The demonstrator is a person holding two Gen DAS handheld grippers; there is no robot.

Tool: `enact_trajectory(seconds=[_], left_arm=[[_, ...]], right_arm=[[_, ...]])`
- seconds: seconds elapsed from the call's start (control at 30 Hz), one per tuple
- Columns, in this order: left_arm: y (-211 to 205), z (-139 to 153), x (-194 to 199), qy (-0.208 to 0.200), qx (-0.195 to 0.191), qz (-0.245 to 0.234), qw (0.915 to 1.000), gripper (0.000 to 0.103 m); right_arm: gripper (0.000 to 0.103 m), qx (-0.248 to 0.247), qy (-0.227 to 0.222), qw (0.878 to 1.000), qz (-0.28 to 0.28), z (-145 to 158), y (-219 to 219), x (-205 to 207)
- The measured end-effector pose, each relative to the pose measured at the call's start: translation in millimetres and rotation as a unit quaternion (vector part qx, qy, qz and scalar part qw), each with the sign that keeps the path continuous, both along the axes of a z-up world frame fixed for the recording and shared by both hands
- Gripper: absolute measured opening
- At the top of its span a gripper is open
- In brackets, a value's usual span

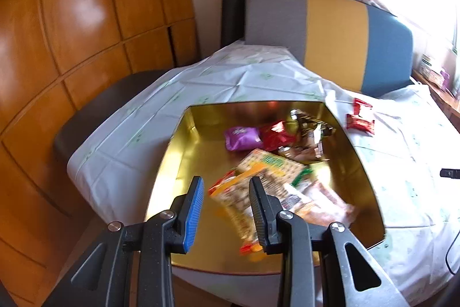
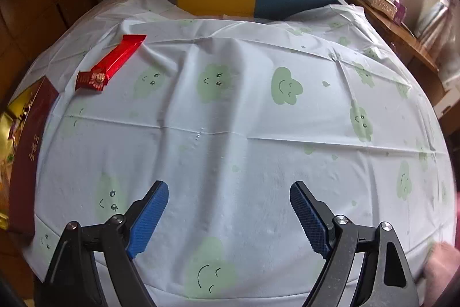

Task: Organize snacks
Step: 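Move both open grippers back toward the two red packets on the table, then grasp the small red wafer packet with the left gripper and lift it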

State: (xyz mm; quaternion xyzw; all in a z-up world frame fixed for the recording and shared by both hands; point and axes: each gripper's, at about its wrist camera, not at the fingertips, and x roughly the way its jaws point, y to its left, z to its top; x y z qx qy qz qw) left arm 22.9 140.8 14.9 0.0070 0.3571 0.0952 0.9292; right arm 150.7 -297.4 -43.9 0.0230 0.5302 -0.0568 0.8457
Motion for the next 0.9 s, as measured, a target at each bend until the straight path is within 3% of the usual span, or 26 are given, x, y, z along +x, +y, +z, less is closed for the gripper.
enact_trajectory(seconds=[0.13,0.33,0.43,0.63,0.9], left_arm=[[-21.2,12.0,10.0,-0.003,0.011,-0.024,0.9996,0.033],[-52.6,28.9,40.0,0.020,-0.020,-0.072,0.9970,0.033],[-71.9,33.4,57.1,0.042,-0.042,-0.109,0.9923,0.033],[-119.8,34.6,89.2,0.078,-0.045,-0.188,0.9779,0.033],[-163.2,23.5,145.3,0.109,-0.028,-0.224,0.9681,0.033]], right_arm=[[0.087,0.013,-0.008,1.000,-0.014,5.1,-2.2,-0.2],[0.088,0.028,-0.028,0.999,-0.017,15.7,-2.7,-0.9],[0.089,0.032,-0.038,0.999,-0.019,21.2,-3.8,-2.0],[0.090,0.044,-0.046,0.998,-0.018,27.6,-4.4,-4.3],[0.092,0.058,-0.062,0.996,-0.011,36.3,-1.6,-8.9]])
